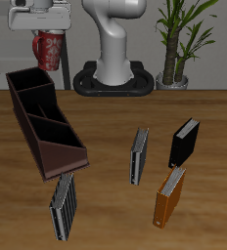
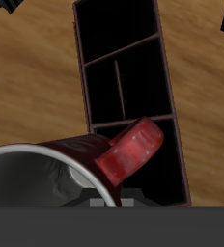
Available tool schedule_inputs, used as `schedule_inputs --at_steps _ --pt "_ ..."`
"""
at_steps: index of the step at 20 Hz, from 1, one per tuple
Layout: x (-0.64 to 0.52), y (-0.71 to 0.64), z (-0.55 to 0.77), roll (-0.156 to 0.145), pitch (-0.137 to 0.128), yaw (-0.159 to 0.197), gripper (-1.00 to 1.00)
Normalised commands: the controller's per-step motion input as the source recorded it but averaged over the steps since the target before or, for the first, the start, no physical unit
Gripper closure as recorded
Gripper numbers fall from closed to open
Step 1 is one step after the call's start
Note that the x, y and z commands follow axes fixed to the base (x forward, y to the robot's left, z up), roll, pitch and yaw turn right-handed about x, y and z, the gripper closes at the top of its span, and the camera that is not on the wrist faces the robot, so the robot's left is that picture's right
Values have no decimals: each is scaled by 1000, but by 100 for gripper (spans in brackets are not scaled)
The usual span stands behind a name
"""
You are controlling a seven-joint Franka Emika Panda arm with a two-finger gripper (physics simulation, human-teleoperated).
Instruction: Place the red mug into the right desk caddy's right compartment
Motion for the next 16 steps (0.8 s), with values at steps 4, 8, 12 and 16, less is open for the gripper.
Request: schedule_inputs --at_steps 4,8,12,16 --pt "-113 -149 36 -33 -8 -2 100" --pt "-112 -294 59 -48 -16 36 100" --pt "-13 -164 30 -29 3 22 100" --pt "153 -210 10 -1 13 73 100"
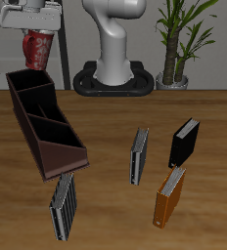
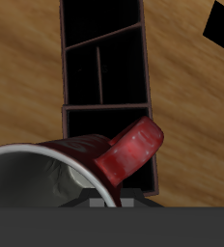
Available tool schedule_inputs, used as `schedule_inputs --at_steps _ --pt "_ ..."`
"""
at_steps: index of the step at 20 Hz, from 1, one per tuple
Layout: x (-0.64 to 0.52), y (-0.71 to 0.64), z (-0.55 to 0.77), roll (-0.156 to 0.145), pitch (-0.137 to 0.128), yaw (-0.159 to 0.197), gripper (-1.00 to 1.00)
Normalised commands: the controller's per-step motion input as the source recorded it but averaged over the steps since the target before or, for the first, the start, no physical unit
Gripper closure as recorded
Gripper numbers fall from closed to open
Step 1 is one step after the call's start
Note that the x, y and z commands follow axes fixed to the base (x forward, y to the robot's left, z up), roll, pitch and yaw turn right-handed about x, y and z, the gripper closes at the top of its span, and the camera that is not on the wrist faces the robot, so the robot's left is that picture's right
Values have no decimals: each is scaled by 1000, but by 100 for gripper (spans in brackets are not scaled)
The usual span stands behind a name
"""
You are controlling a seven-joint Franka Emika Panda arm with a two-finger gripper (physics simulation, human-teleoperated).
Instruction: Place the red mug into the right desk caddy's right compartment
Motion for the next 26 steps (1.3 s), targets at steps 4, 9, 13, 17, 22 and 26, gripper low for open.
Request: schedule_inputs --at_steps 4,9,13,17,22,26 --pt "208 -114 10 12 -1 13 100" --pt "198 -154 -53 -5 17 10 100" --pt "13 30 -94 4 6 -3 100" --pt "-54 -12 -132 16 11 20 100" --pt "52 -95 -144 -19 11 20 100" --pt "-22 -156 -248 -30 36 13 100"
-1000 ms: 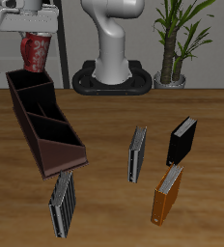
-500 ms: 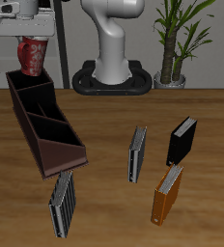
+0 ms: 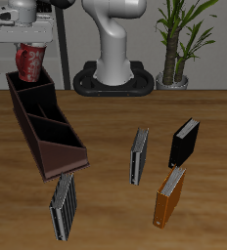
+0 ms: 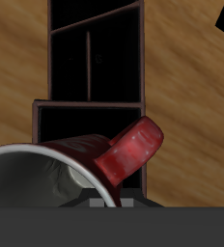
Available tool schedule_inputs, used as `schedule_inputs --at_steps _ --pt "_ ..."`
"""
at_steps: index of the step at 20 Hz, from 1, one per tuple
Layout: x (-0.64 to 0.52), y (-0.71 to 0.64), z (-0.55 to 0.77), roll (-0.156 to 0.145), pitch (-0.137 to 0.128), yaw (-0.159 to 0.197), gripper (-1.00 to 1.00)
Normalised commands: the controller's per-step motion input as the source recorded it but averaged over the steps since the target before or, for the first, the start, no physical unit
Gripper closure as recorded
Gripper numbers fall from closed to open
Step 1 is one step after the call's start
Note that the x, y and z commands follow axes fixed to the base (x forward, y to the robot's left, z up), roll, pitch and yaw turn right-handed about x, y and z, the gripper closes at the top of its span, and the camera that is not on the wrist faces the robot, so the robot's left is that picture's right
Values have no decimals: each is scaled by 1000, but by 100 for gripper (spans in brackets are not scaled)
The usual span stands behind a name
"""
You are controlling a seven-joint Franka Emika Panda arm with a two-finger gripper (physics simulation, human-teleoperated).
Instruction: Place the red mug into the right desk caddy's right compartment
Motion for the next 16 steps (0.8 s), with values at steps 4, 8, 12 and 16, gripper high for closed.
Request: schedule_inputs --at_steps 4,8,12,16 --pt "2 -66 -239 -16 27 23 100" --pt "40 -62 -320 -19 48 4 100" --pt "26 62 -213 10 31 35 100" --pt "71 -8 -97 -5 16 21 100"
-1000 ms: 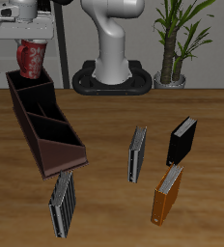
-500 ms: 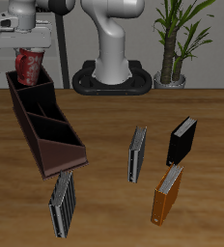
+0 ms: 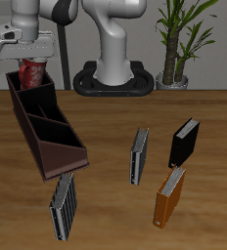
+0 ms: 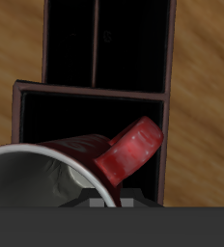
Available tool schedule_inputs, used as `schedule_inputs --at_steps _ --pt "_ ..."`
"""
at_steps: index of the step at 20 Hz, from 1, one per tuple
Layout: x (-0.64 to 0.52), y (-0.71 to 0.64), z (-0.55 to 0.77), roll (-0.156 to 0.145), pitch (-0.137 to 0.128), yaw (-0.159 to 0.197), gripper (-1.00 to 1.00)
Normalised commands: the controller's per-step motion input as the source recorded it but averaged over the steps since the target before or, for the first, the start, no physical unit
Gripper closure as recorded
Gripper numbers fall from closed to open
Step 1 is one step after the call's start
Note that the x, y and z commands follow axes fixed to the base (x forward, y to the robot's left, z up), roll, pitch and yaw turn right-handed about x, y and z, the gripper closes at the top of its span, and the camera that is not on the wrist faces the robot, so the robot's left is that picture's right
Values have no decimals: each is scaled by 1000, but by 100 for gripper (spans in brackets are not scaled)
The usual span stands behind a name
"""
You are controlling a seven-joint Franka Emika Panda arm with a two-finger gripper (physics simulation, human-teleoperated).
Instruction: Place the red mug into the right desk caddy's right compartment
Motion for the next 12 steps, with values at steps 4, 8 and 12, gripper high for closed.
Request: schedule_inputs --at_steps 4,8,12 --pt "73 -71 -99 -13 20 24 100" --pt "58 -66 -88 -8 15 14 100" --pt "69 -34 -215 -5 31 47 100"
